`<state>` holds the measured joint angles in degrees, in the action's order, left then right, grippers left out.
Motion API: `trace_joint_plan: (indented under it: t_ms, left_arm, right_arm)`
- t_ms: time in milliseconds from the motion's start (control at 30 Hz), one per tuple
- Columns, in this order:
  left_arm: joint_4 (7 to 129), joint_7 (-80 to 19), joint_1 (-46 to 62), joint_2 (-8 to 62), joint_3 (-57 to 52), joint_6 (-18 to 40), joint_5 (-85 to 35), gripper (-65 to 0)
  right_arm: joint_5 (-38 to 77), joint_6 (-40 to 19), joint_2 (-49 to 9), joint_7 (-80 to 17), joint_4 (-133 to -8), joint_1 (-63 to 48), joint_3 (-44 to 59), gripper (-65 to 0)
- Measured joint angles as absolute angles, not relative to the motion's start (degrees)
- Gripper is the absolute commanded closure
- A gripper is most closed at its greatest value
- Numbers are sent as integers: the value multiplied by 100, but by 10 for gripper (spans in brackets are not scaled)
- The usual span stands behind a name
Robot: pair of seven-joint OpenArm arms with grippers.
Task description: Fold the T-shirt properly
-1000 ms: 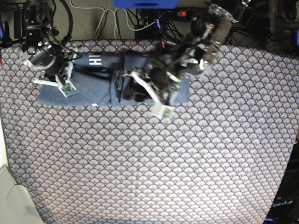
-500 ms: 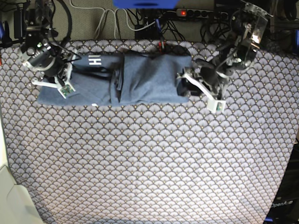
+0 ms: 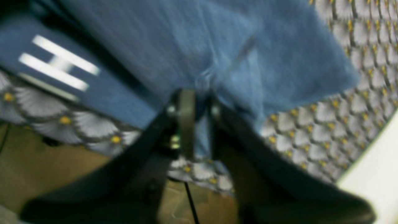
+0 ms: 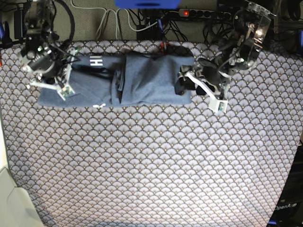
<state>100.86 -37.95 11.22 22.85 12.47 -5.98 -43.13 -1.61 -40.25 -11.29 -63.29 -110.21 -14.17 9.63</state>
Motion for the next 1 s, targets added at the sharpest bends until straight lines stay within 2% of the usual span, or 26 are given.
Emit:
trace_joint_plan:
  t_ms: [100,267,467,600,767,1000]
  left_arm:
    - [10086,-3795,1120,2285,1247,-600,-4313,-445]
    - [10049,-3798,1118,2292,1247,-602,-4313,-445]
    - [10049,-3802,1114,2303,1249,-600,-4274,-445]
    - [9961,-3793,1118,2303,1249,-582,-4270,-445]
    - [9843,-3795,1125,2303,1251,-598,-4274,-445]
    - [9832,-3793,1107,2303,1249,-596,-4289,-445]
  right_arm:
    - [-148,-4023,-1234,-6403,-11059,-1339,958,-252]
    - [-121,-4025,-1229,-6484,-11067,-1271,1068,-260]
    - [-161,-4025,-1219,-6556,-11181,-989,1756,-269]
    - [-130,-4023,-1223,-6510,-11181,-751,2191,-323]
    - [-123,-4025,-1188,-6534,-11174,-766,2246,-407]
    - [-158,-4025,-864,-6517,-11142,-797,2265,-423]
